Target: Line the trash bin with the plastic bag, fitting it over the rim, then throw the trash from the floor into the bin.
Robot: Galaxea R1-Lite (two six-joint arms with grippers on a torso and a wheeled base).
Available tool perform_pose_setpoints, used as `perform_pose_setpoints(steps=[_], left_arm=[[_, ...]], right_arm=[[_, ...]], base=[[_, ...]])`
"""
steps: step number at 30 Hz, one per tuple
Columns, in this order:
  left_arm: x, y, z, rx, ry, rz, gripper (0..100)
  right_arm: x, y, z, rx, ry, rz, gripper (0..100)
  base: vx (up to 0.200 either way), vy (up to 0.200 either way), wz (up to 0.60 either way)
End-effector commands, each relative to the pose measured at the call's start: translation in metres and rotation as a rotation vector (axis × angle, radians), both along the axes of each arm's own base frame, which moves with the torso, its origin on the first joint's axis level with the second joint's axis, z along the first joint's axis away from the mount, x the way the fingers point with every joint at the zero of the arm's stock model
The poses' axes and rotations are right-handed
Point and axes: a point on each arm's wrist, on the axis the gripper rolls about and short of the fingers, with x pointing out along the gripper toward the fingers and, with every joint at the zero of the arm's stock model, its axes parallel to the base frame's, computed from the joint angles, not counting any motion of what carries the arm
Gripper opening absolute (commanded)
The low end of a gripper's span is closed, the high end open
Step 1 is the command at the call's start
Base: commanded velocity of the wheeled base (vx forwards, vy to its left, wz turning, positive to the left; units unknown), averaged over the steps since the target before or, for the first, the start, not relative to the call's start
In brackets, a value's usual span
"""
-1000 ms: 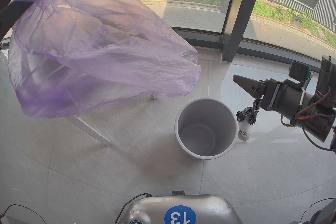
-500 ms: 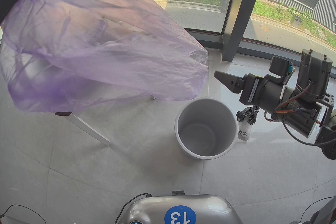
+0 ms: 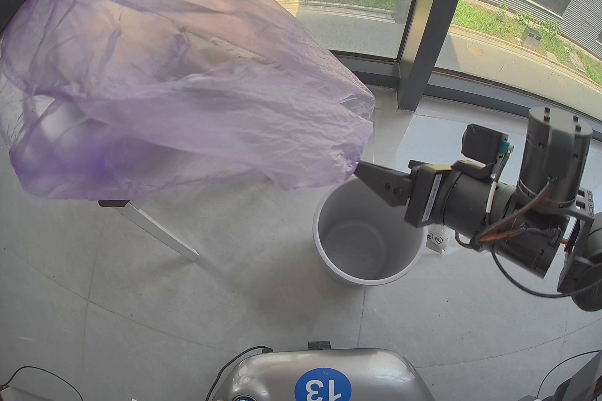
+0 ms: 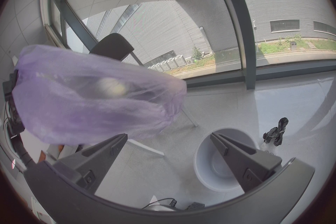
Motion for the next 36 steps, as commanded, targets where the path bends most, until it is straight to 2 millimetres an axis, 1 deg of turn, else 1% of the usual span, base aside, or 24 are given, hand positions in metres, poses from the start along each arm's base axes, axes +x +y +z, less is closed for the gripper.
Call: perform_pose_setpoints(steps=[1, 4, 6, 7, 8, 9, 10, 12, 13, 14, 15, 16, 17, 19, 21, 23, 25, 27, 30, 36], left_arm=[[0.001, -0.001, -0.001, 0.002, 0.004, 0.001, 0], [0.001, -0.001, -0.002, 0.005, 0.007, 0.001, 0], [0.002, -0.001, -0.003, 0.008, 0.009, 0.006, 0], [0.003, -0.001, -0.002, 0.008, 0.009, 0.011, 0], [0.004, -0.002, -0.002, 0.009, 0.011, 0.014, 0], [0.006, -0.003, -0.002, 0.012, 0.013, 0.017, 0], [0.006, -0.003, -0.002, 0.011, 0.014, 0.017, 0], [0.013, -0.003, 0.002, 0.002, -0.014, 0.029, 0], [0.013, -0.003, 0.002, 0.002, -0.014, 0.029, 0], [0.015, -0.003, 0.002, -0.010, -0.029, -0.001, 0], [0.015, -0.003, 0.001, -0.015, -0.024, -0.018, 0], [0.015, -0.003, 0.001, -0.015, -0.024, -0.018, 0], [0.015, -0.004, -0.002, -0.028, -0.001, -0.036, 0], [0.015, -0.003, -0.003, -0.036, 0.007, -0.041, 0], [0.011, -0.001, -0.003, -0.071, 0.042, -0.087, 0], [0.010, -0.001, -0.003, -0.089, 0.065, -0.123, 0], [0.010, -0.001, -0.003, -0.099, 0.084, -0.154, 0], [0.008, 0.000, -0.001, -0.102, 0.084, -0.181, 0], [0.004, 0.001, 0.002, -0.102, 0.071, -0.211, 0], [0.003, 0.002, 0.000, -0.097, 0.071, -0.222, 0]], right_arm=[[-0.013, -0.005, -0.001, -0.018, -0.012, 0.008, 100], [-0.017, -0.015, 0.010, 0.007, -0.038, -0.011, 100], [-0.015, -0.027, 0.016, 0.024, -0.055, -0.042, 100], [-0.015, -0.027, 0.016, 0.024, -0.055, -0.042, 100], [-0.017, -0.034, 0.020, 0.037, -0.065, -0.060, 100], [-0.020, -0.039, 0.020, 0.041, -0.067, -0.064, 100], [-0.021, -0.040, 0.021, 0.044, -0.070, -0.064, 100], [-0.029, -0.052, 0.019, 0.055, -0.068, -0.085, 100], [-0.029, -0.052, 0.019, 0.055, -0.068, -0.085, 100], [-0.032, -0.064, 0.013, 0.056, -0.055, -0.119, 100], [-0.034, -0.071, 0.013, 0.061, -0.060, -0.138, 100], [-0.034, -0.071, 0.013, 0.061, -0.060, -0.138, 100], [-0.036, -0.084, 0.016, 0.068, -0.073, -0.182, 100], [-0.036, -0.088, 0.017, 0.071, -0.077, -0.197, 100], [-0.037, -0.101, 0.022, 0.085, -0.102, -0.251, 100], [-0.038, -0.108, 0.021, 0.081, -0.100, -0.278, 100], [-0.037, -0.115, 0.016, 0.068, -0.087, -0.320, 100], [-0.040, -0.124, 0.016, 0.064, -0.098, -0.356, 100], [-0.038, -0.129, 0.019, 0.070, -0.109, -0.384, 100], [-0.036, -0.128, 0.019, 0.071, -0.109, -0.385, 100]], base=[[0.000, 0.000, 0.00], [0.000, 0.000, 0.00], [0.000, 0.000, 0.00], [0.000, 0.000, 0.00], [0.000, 0.000, 0.00], [0.000, 0.000, 0.00], [0.000, 0.000, 0.00], [0.000, 0.000, 0.00], [0.000, 0.000, 0.00], [0.000, 0.000, 0.00], [0.000, 0.000, 0.00], [0.000, 0.000, 0.00], [0.000, 0.000, 0.00], [0.000, 0.000, 0.00], [0.000, 0.000, 0.00], [0.000, 0.000, 0.00], [0.000, 0.000, 0.00], [0.000, 0.000, 0.00], [0.000, 0.000, 0.00], [0.000, 0.000, 0.00]])
